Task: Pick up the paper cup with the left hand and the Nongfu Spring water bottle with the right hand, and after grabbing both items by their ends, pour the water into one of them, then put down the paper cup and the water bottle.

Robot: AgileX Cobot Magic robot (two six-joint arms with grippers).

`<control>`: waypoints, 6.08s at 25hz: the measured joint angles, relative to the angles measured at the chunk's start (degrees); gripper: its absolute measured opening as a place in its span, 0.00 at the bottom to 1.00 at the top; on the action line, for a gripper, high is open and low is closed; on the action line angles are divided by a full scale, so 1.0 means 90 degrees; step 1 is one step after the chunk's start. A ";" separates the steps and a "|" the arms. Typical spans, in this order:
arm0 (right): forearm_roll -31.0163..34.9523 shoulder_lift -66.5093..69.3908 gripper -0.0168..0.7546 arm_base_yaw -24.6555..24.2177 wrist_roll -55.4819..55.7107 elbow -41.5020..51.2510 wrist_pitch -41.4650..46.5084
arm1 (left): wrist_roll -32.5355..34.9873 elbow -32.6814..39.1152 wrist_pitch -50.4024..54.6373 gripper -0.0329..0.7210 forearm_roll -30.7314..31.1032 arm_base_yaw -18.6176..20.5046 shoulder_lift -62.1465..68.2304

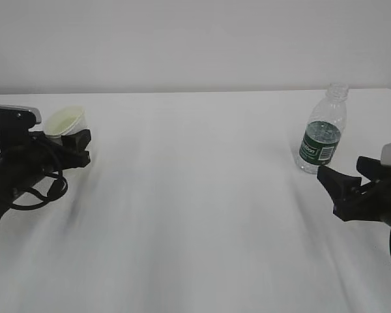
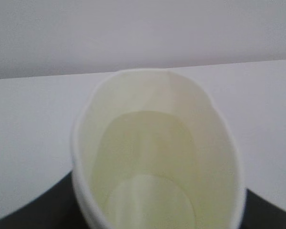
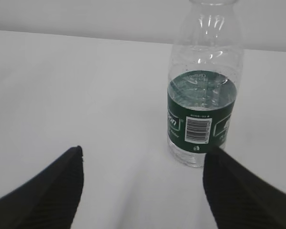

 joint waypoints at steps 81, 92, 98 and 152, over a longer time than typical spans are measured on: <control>-0.0013 0.0152 0.79 0.0000 0.0045 0.0000 0.0000 | -0.0293 0.1052 -0.0195 0.84 0.0628 0.0000 -0.0329; -0.0405 -0.0383 0.79 0.0000 0.0461 0.0000 0.0000 | -0.0328 0.1131 -0.0195 0.83 0.0697 0.0000 -0.0824; -0.0205 -0.1095 0.79 0.0000 0.0466 0.0000 0.0000 | -0.0414 0.1182 -0.0195 0.83 0.0708 0.0000 -0.1106; 0.0229 -0.5377 0.79 0.0000 0.0769 -0.1066 0.4622 | -0.0866 0.1254 0.2503 0.82 0.0869 0.0000 -0.5652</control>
